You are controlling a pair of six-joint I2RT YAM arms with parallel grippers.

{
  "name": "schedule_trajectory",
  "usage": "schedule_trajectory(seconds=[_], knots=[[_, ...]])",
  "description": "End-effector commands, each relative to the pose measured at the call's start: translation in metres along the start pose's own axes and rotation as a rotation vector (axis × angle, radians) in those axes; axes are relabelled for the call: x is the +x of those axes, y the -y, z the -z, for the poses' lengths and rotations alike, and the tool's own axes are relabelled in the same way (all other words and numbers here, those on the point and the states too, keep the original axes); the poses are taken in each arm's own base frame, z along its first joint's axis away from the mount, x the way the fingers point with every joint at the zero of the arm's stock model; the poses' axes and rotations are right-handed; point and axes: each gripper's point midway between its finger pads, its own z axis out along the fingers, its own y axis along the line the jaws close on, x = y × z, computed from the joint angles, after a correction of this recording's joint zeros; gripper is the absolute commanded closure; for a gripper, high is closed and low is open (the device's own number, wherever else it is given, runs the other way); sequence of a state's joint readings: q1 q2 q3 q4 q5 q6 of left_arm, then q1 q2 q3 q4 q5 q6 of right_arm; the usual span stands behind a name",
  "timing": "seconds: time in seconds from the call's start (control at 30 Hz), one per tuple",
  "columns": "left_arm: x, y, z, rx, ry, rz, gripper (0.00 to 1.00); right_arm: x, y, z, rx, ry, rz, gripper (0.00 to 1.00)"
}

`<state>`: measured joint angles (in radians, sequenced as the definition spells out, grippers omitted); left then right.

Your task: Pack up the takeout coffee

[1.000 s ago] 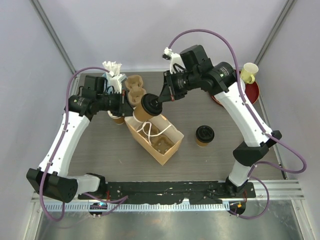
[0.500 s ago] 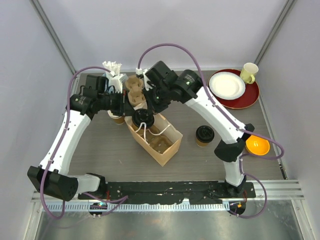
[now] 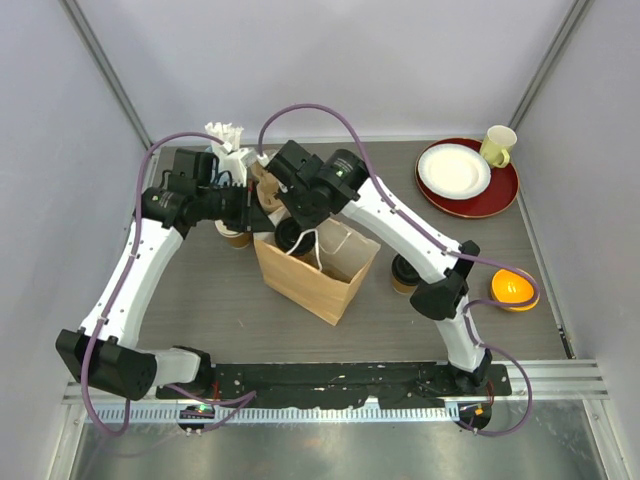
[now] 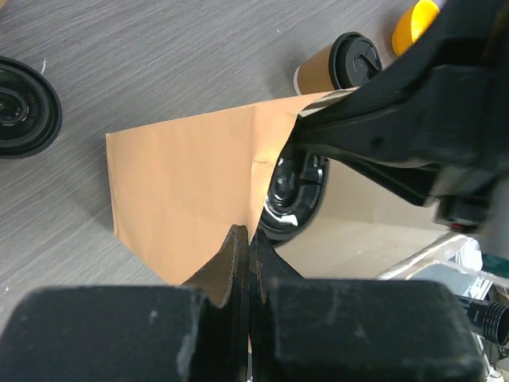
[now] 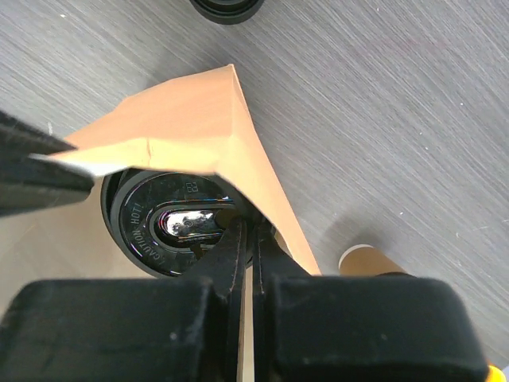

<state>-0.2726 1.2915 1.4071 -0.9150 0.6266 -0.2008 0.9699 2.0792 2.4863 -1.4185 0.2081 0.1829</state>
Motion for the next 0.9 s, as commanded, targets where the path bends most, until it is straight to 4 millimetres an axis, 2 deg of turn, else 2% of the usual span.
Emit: schedule_trajectory(seconds=[0.0, 0.17, 0.3, 0.37, 0.47, 0.6, 0.73, 0.8, 0.87], knots=[[-0.012, 0.022, 0.007, 0.087, 0.036, -0.049, 1.00, 0.000, 0.000, -0.018, 0.048, -0.011, 0.089, 0.99], [-0.011, 0.015, 0.000, 0.076, 0.036, -0.058, 1.00, 0.013, -0.007, -0.034, 0.028, -0.065, 0.185, 0.99], [-0.010, 0.011, -0.006, 0.078, 0.041, -0.061, 1.00, 0.007, -0.031, -0.040, -0.092, 0.019, 0.249, 0.99], [-0.010, 0.007, -0.008, 0.069, 0.044, -0.060, 1.00, 0.006, -0.036, -0.045, -0.125, 0.040, 0.281, 0.99], [-0.008, 0.004, -0.010, 0.063, 0.040, -0.072, 1.00, 0.013, -0.040, -0.058, -0.146, 0.011, 0.332, 0.99], [-0.006, -0.002, -0.009, 0.043, 0.038, -0.079, 1.00, 0.033, -0.046, -0.068, -0.197, -0.056, 0.382, 0.99], [-0.018, -0.012, -0.004, -0.029, 0.074, -0.108, 1.00, 0.049, -0.042, -0.065, -0.202, -0.094, 0.409, 0.99], [-0.023, -0.012, -0.002, -0.037, 0.088, -0.117, 1.00, 0.056, -0.040, -0.056, -0.207, -0.108, 0.407, 0.99], [-0.027, -0.008, 0.000, -0.025, 0.100, -0.125, 1.00, 0.051, -0.039, -0.041, -0.206, -0.070, 0.402, 0.99]])
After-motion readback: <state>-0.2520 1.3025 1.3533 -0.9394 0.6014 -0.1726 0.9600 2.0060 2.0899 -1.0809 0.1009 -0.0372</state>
